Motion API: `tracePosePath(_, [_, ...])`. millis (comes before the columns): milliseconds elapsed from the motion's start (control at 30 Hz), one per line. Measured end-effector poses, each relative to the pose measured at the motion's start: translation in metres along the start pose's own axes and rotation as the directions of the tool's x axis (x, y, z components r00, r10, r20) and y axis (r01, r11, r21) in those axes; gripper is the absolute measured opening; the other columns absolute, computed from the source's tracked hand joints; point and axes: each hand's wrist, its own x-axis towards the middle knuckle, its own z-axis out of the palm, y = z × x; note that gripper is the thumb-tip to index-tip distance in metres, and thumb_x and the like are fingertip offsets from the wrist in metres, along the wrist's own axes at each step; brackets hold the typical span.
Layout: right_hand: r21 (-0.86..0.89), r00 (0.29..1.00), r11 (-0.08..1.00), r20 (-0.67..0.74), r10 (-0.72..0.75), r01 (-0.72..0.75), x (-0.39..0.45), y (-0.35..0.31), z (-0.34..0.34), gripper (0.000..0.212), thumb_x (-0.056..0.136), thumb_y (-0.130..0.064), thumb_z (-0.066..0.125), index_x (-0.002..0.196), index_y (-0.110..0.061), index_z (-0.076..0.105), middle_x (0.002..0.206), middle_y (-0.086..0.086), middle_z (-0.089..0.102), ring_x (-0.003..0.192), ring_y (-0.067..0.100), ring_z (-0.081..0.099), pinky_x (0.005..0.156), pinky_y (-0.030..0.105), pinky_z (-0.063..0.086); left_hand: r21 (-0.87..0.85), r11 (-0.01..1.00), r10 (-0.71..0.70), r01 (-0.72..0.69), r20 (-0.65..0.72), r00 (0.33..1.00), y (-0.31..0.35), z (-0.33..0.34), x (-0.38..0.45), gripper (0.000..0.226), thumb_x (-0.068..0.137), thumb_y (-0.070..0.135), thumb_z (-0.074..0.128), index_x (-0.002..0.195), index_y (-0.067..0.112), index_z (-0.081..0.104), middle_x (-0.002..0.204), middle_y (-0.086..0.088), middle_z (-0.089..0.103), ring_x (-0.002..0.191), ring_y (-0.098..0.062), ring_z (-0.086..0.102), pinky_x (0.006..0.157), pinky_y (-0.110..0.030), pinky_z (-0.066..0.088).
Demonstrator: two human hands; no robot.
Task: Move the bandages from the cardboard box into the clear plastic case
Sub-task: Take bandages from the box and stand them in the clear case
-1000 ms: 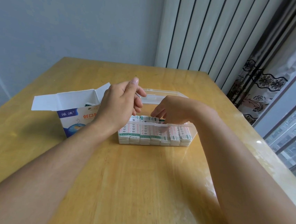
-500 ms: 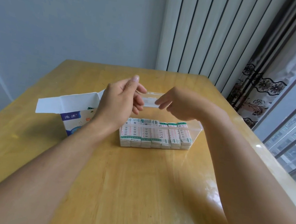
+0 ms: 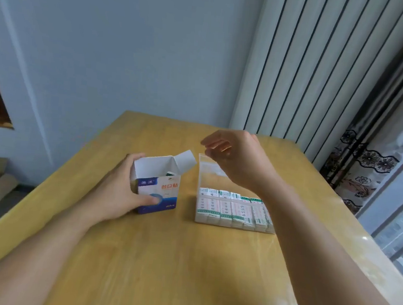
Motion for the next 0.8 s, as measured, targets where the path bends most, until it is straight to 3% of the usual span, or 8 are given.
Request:
tracePosePath(133, [0.032, 0.996, 0.997, 0.066, -0.066, 0.064, 0.002, -0.036, 0.020, 0.018, 0.089, -0.017, 0.075, 0.106, -0.025, 0.078, 0.098, -0.012, 0.075, 0.087, -0.001, 0.066, 0.083, 0.017, 0.054, -0.148, 0.978, 0.105, -0.144, -0.244, 0.964, -0.013, 0.012, -0.002, 0.086, 0.062, 0.021, 0.097, 0.125, 0.044, 0.042, 0.117, 0.025, 0.061, 0.105, 0.001, 0.060, 0.077, -0.013, 0.046])
tracePosePath(200, [0.009, 0.994, 0.996, 0.070, -0.088, 0.087, 0.002, -0.047, 0.026, 0.020, 0.087, -0.014, 0.076, 0.104, -0.025, 0.079, 0.098, -0.010, 0.077, 0.087, 0.002, 0.068, 0.083, 0.021, 0.055, -0.073, 0.972, 0.184, -0.224, -0.355, 0.916, -0.013, 0.016, -0.003, 0.084, 0.066, 0.019, 0.094, 0.128, 0.042, 0.043, 0.119, 0.022, 0.058, 0.103, -0.004, 0.056, 0.081, -0.016, 0.045])
tracePosePath(267, [-0.032, 0.991, 0.994, 0.087, -0.098, 0.101, 0.001, -0.056, 0.031, 0.024, 0.087, -0.009, 0.071, 0.104, -0.024, 0.079, 0.097, -0.005, 0.078, 0.089, 0.008, 0.069, 0.082, 0.028, 0.056, 0.014, 0.954, 0.279, -0.299, -0.403, 0.871, -0.014, 0.017, -0.003, 0.084, 0.068, 0.016, 0.093, 0.134, 0.034, 0.045, 0.123, 0.019, 0.054, 0.105, 0.000, 0.049, 0.083, -0.005, 0.037])
tracePosePath(367, [-0.177, 0.959, 0.974, 0.270, -0.092, 0.143, 0.001, -0.064, 0.034, 0.020, 0.093, -0.022, 0.063, 0.107, -0.025, 0.076, 0.097, 0.001, 0.074, 0.090, 0.021, 0.065, 0.080, 0.037, 0.054, 0.100, 0.917, 0.392, -0.386, -0.406, 0.825, -0.012, 0.019, -0.003, 0.085, 0.069, 0.016, 0.093, 0.138, 0.030, 0.045, 0.128, 0.015, 0.054, 0.113, -0.003, 0.049, 0.088, -0.011, 0.041])
tracePosePath(433, [-0.239, 0.884, 0.952, 0.464, -0.059, 0.189, 0.000, -0.068, 0.040, 0.022, 0.096, -0.038, 0.058, 0.112, -0.026, 0.067, 0.101, -0.001, 0.067, 0.092, 0.022, 0.061, 0.081, 0.040, 0.053, 0.142, 0.900, 0.432, -0.411, -0.401, 0.808, -0.011, 0.019, -0.003, 0.083, 0.070, 0.023, 0.093, 0.139, 0.030, 0.046, 0.129, 0.013, 0.054, 0.116, -0.006, 0.051, 0.088, -0.023, 0.046])
tracePosePath(533, [-0.374, 0.763, 0.904, 0.640, 0.090, 0.208, -0.001, -0.071, 0.054, 0.043, 0.094, -0.049, 0.060, 0.132, -0.030, 0.054, 0.124, -0.005, 0.062, 0.112, 0.021, 0.056, 0.091, 0.041, 0.051, 0.132, 0.908, 0.418, -0.398, -0.343, 0.841, -0.008, 0.018, -0.005, 0.085, 0.068, 0.030, 0.093, 0.140, 0.032, 0.048, 0.128, 0.018, 0.054, 0.114, -0.002, 0.050, 0.088, -0.023, 0.046])
tracePosePath(667, [-0.492, 0.646, 0.809, 0.738, 0.192, 0.322, 0.005, -0.074, 0.064, 0.029, 0.099, -0.017, 0.050, 0.127, -0.022, 0.056, 0.113, 0.000, 0.062, 0.099, 0.025, 0.057, 0.082, 0.036, 0.049, 0.123, 0.927, 0.375, -0.354, -0.282, 0.883, -0.010, 0.017, -0.006, 0.086, 0.069, 0.029, 0.092, 0.141, 0.036, 0.045, 0.129, 0.024, 0.051, 0.113, -0.001, 0.048, 0.090, -0.030, 0.048])
tracePosePath(800, [-0.418, 0.640, 0.849, 0.757, 0.128, 0.325, 0.012, -0.069, 0.059, 0.029, 0.096, -0.010, 0.055, 0.120, -0.025, 0.063, 0.103, 0.000, 0.064, 0.095, 0.028, 0.060, 0.078, 0.037, 0.050, 0.093, 0.948, 0.317, -0.303, -0.234, 0.919, -0.015, 0.016, -0.005, 0.089, 0.069, 0.032, 0.092, 0.141, 0.042, 0.041, 0.132, 0.027, 0.050, 0.114, -0.005, 0.051, 0.092, -0.032, 0.049])
